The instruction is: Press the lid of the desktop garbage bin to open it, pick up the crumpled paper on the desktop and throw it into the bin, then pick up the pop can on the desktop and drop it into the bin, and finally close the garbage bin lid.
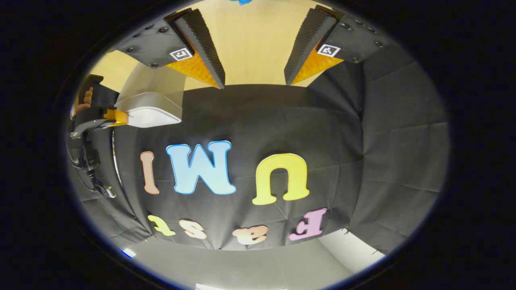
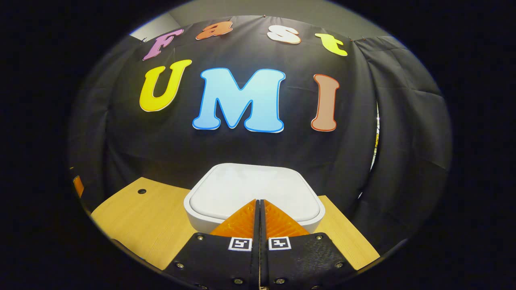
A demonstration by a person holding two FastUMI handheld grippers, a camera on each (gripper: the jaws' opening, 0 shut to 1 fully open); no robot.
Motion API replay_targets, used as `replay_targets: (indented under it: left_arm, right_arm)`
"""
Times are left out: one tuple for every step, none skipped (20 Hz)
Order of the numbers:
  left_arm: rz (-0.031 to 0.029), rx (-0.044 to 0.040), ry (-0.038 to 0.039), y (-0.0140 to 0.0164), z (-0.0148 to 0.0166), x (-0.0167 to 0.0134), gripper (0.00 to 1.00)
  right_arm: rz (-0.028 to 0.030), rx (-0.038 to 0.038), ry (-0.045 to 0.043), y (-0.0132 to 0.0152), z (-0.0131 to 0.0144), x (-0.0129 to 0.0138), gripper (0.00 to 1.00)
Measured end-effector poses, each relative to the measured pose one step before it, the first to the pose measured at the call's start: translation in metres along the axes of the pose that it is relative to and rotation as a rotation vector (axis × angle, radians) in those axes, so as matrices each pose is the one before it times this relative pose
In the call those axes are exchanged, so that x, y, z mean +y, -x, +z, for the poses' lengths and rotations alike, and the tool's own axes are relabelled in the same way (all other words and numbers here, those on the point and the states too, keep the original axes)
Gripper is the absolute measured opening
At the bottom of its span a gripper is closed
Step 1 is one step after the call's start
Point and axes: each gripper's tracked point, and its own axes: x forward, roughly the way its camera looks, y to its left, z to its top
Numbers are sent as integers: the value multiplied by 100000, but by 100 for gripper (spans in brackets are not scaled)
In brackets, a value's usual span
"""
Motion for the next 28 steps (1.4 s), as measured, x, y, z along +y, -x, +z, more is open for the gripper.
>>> replay_targets:
  left_arm:
    - [259, 49, 530, 181, -22, -79, 96]
    - [795, 6, 85, 1, 47, 64, 100]
    - [595, -119, 104, 97, -47, 53, 100]
    - [1105, 135, 240, 74, -15, 61, 100]
    - [1080, 158, 211, 114, -7, 34, 100]
    - [1341, -51, 47, 131, 51, 71, 100]
    - [1583, -440, -403, 110, 27, 150, 100]
    - [1413, -466, -752, 113, 156, 144, 100]
    - [1018, -241, -735, 46, 24, 207, 100]
    - [316, 161, -457, 66, -3, 65, 100]
    - [4, -162, 23, 244, -15, -12, 100]
    - [-760, -580, 378, -23, 73, -171, 100]
    - [-637, -575, 78, -118, 52, -182, 100]
    - [-766, -534, -216, -98, 129, -48, 100]
    - [-943, -1026, -25, -27, 81, -5, 100]
    - [-1253, -720, 231, -52, 91, -81, 100]
    - [-901, -229, -68, -12, 50, -13, 100]
    - [-726, -395, -327, 15, 45, 111, 100]
    - [-460, -525, -328, -58, -51, 135, 100]
    - [-427, 63, -192, -2, -72, 157, 100]
    - [-786, 535, 225, 164, -202, 87, 100]
    - [-1284, 778, 502, 53, -199, -146, 100]
    - [-1268, 1107, 283, 102, -249, -74, 100]
    - [-1173, 863, -211, 74, -261, 6, 100]
    - [-1121, 464, -539, 240, -234, 104, 98]
    - [-829, 336, -892, 26, -189, 123, 96]
    - [-785, 663, -869, 118, -235, 254, 96]
    - [-1140, 709, -239, -4, -263, 68, 100]
  right_arm:
    - [301, -2899, 104, 179, 826, -80, 1]
    - [327, -803, 217, -59, 476, -105, 1]
    - [677, -1042, 5, -16, 421, -72, 0]
    - [607, -598, -83, -115, 435, -98, 0]
    - [1081, -372, -315, -168, 296, -4, 0]
    - [978, -668, -539, -138, 545, -79, 0]
    - [1057, -1195, -806, -75, 683, -114, 1]
    - [943, -1548, -1106, -194, 756, -94, 1]
    - [679, -1002, -692, -74, 620, -57, 1]
    - [81, -1099, -620, 24, 482, -124, 0]
    - [3, -1042, -276, 180, 533, -136, 0]
    - [-390, -2046, -225, 124, 711, -57, 0]
    - [-890, -1507, 284, 85, 708, -164, 0]
    - [-777, -1433, 282, 105, 666, -16, 0]
    - [-1275, -1404, 949, 155, 593, -64, 0]
    - [-1324, -530, 1187, 167, 422, -121, 0]
    - [-810, 47, 702, 195, 68, 80, 0]
    - [-422, 180, 396, 325, 121, 199, 0]
    - [-415, -55, 537, 458, 215, 228, 0]
    - [-858, -296, 635, 543, 123, 170, 0]
    - [-1328, -500, 638, 820, 158, 65, 0]
    - [-555, -732, 37, 927, 235, 299, 0]
    - [-94, -502, -35, 808, 67, 456, 0]
    - [-1194, 266, 274, 886, -94, 217, 0]
    - [-846, 1122, 619, 1061, -394, 184, 0]
    - [-1354, 1419, 685, 960, -431, 59, 0]
    - [-1122, 1281, 281, 1036, -261, -4, 0]
    - [-862, 453, -150, 727, -151, 94, 0]
